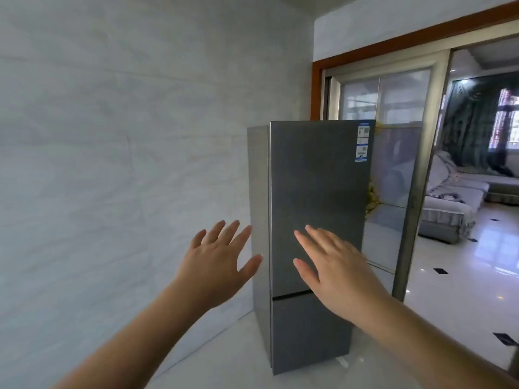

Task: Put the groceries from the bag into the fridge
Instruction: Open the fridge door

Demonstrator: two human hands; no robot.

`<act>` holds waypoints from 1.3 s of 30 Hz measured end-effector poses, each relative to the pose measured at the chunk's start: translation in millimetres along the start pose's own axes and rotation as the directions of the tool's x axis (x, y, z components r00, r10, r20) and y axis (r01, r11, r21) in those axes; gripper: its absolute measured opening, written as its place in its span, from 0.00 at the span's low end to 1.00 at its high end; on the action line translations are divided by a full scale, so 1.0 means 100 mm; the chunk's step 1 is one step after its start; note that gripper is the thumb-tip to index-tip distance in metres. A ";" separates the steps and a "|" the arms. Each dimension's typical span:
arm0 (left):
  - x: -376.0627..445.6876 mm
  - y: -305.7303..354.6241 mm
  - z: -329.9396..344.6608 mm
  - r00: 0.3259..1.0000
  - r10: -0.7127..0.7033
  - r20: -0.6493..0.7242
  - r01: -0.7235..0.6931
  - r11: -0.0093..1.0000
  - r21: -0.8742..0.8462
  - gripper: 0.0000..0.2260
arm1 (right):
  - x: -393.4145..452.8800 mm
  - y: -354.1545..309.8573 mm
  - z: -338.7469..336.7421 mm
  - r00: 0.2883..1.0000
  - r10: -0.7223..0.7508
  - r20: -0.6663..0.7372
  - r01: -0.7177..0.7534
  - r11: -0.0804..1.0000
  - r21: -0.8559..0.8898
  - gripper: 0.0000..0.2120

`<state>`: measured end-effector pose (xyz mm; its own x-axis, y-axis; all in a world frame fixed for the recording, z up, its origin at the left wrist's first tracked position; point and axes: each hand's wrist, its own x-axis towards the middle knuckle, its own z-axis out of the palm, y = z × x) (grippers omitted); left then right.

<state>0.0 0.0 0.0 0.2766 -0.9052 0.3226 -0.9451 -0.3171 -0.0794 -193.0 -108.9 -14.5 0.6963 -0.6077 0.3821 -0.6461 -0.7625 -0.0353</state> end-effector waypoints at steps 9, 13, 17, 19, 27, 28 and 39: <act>0.71 0.49 0.53 1.000 0.022 0.021 -0.022 0.999 0.030 0.47 | 0.25 1.14 0.44 0.999 0.044 0.023 -0.044 0.999 0.017 0.28; 1.02 0.69 0.69 1.000 -0.014 0.026 0.012 0.998 0.056 0.49 | 0.46 1.52 0.56 1.000 0.028 0.009 -0.028 0.999 0.046 0.29; 1.26 0.79 0.81 0.999 -0.048 0.016 0.047 0.996 0.076 0.44 | 0.72 1.75 0.71 1.000 0.012 0.021 -0.013 0.996 0.085 0.31; 1.35 0.81 0.86 0.998 -0.064 0.022 0.062 0.995 0.082 0.46 | 0.84 1.81 0.81 1.000 0.002 0.023 -0.005 0.995 0.095 0.32; 1.70 0.62 1.17 0.993 -0.104 0.047 0.099 0.990 0.097 0.44 | 1.37 1.82 1.20 0.997 -0.041 0.059 0.033 0.991 0.133 0.30; 1.75 0.57 1.22 0.993 -0.104 0.050 0.099 0.991 0.095 0.44 | 1.45 1.80 1.26 0.997 -0.044 0.062 0.036 0.990 0.133 0.30; 2.54 -0.26 1.71 0.997 -0.072 -0.005 0.072 0.997 -0.011 0.52 | 2.58 1.36 1.74 0.996 -0.049 0.072 0.043 0.996 0.079 0.29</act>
<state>125.0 -270.2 -76.7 0.3431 -0.8786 0.3322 -0.9246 -0.3783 -0.0456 -46.4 -408.1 -81.1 0.7477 -0.5840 0.3162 -0.5887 -0.8032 -0.0914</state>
